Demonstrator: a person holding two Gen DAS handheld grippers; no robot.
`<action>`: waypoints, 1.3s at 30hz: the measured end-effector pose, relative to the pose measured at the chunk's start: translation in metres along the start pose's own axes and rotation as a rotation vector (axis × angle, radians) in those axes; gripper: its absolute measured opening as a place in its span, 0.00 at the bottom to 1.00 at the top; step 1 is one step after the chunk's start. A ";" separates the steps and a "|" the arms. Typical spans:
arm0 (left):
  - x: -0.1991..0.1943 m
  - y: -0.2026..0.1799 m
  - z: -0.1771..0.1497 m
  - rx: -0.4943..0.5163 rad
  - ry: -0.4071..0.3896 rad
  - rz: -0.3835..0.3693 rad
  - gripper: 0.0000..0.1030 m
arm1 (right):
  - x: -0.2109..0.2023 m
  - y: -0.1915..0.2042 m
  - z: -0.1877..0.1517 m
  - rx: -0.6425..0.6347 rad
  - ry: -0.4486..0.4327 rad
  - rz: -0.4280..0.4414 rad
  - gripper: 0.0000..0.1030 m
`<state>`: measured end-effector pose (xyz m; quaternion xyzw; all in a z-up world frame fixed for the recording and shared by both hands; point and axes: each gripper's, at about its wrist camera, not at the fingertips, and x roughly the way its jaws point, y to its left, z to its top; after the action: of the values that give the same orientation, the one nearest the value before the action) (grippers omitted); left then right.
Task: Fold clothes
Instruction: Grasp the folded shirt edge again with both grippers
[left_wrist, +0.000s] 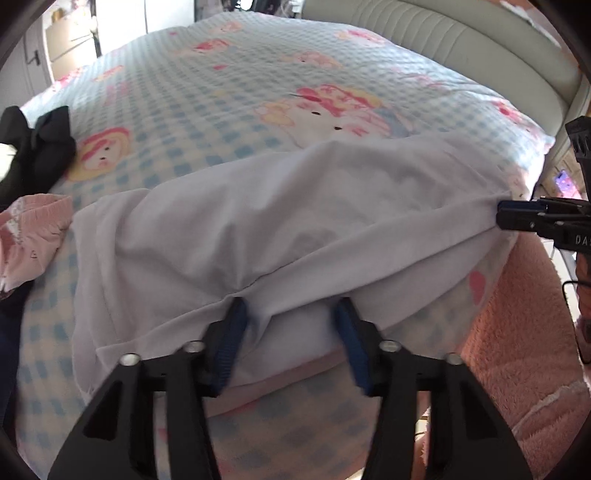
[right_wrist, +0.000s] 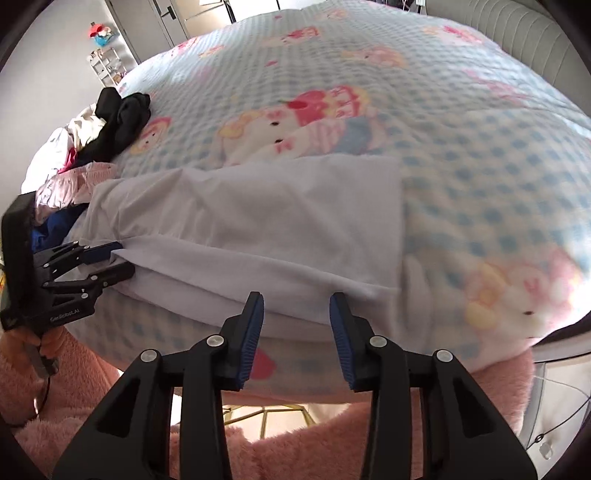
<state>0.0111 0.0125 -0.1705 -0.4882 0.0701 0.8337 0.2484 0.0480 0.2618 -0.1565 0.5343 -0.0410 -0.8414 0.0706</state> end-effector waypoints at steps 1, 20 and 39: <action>0.000 -0.001 -0.002 0.002 0.004 0.006 0.31 | 0.005 0.001 -0.002 0.006 0.011 -0.030 0.37; -0.019 0.135 0.019 -0.524 -0.128 -0.022 0.51 | -0.011 -0.067 0.047 0.192 -0.096 -0.036 0.39; -0.041 0.144 0.026 -0.584 -0.267 0.010 0.30 | -0.020 -0.080 0.059 0.133 -0.151 -0.023 0.21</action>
<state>-0.0620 -0.1168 -0.1401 -0.4250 -0.2027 0.8764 0.1008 -0.0027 0.3432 -0.1251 0.4733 -0.0958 -0.8754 0.0221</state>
